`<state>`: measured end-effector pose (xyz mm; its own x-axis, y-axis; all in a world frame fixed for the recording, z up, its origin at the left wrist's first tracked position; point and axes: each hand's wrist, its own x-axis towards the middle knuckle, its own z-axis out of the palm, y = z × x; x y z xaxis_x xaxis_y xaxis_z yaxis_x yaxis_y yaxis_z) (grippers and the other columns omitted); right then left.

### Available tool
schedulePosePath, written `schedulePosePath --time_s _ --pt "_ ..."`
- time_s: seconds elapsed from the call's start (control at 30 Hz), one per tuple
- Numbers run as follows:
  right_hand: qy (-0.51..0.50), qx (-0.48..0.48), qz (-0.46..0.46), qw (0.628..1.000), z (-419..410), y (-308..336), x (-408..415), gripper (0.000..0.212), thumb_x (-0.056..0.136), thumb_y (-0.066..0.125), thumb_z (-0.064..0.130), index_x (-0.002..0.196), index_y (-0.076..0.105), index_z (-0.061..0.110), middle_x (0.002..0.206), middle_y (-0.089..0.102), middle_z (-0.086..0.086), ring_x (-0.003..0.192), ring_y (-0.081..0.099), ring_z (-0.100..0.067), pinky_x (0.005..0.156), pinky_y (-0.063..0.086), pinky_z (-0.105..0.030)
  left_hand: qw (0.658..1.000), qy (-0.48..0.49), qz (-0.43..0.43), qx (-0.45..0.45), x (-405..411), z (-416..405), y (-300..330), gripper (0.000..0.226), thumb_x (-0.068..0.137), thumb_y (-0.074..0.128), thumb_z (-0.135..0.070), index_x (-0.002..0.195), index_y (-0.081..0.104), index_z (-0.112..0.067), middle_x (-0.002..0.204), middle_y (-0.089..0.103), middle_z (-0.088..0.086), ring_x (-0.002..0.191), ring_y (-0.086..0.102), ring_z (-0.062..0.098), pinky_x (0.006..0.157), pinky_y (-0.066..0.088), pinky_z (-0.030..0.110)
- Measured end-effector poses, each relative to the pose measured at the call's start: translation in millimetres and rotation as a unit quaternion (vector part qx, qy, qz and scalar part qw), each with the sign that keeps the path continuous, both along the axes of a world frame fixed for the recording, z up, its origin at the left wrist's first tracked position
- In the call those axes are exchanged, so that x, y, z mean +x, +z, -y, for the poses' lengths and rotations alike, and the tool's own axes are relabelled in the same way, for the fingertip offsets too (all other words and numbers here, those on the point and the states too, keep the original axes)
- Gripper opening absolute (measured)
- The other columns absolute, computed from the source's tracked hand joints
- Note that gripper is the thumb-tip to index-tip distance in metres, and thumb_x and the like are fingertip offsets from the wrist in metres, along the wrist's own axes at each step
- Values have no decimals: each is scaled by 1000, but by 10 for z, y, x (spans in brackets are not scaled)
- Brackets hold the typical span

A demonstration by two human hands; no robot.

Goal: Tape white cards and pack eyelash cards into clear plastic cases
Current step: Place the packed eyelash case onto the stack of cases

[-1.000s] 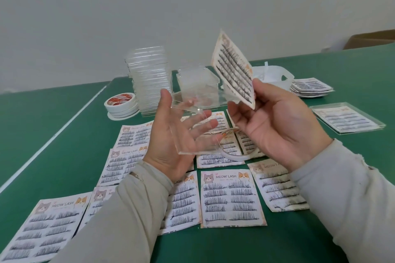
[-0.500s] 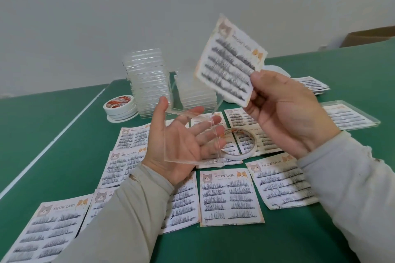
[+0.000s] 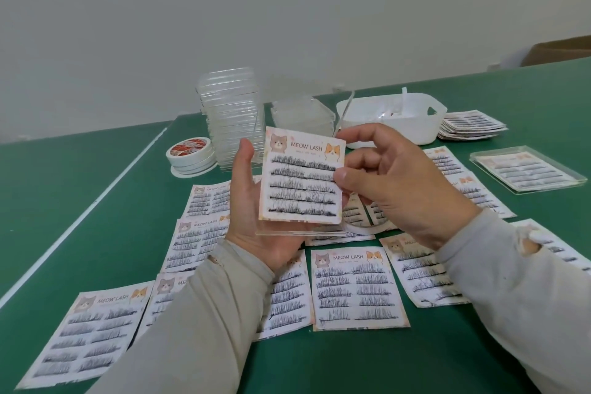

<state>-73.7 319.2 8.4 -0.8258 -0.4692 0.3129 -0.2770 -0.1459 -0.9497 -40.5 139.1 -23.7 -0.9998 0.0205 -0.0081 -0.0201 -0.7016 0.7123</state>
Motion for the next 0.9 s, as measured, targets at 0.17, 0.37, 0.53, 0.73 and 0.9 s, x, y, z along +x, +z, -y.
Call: schedulePosePath --time_s 0.17,0.37,0.53,0.73,0.9 --pt "-6 20 -26 999 -2 -34 -25 39 89 72 -2 118 58 20 77 73 -2 70 67 -22 76 58 -32 998 -60 -33 13 33 -2 32 88 90 40 -79 128 68 -5 139 59 24 130 57 39 109 45 54" --pt "-7 73 -74 995 3 -79 -43 44 88 75 3 118 62 33 75 69 7 71 59 -11 71 50 -19 999 -48 -24 -7 29 12 31 91 86 45 -80 130 67 -4 138 59 25 128 58 40 109 45 55" --pt "-1 97 -74 993 -4 -71 -49 42 88 73 1 117 64 29 76 66 4 71 55 -15 72 52 -21 1000 -27 -8 0 9 -19 38 95 84 50 -80 147 47 -9 153 42 25 131 51 40 113 36 60" --pt "-54 153 -109 981 17 -88 3 39 81 82 32 114 62 36 75 63 5 63 52 -2 62 49 -16 1000 -4 1 -5 12 -23 32 75 82 56 -77 115 66 -11 113 70 21 100 70 36 89 58 50" --pt "-78 214 -151 962 40 -142 6 48 74 83 48 115 60 42 83 59 7 66 55 5 64 43 -10 1000 3 -16 -14 17 -40 47 72 81 55 -76 107 69 -10 106 69 22 95 69 37 87 56 52"
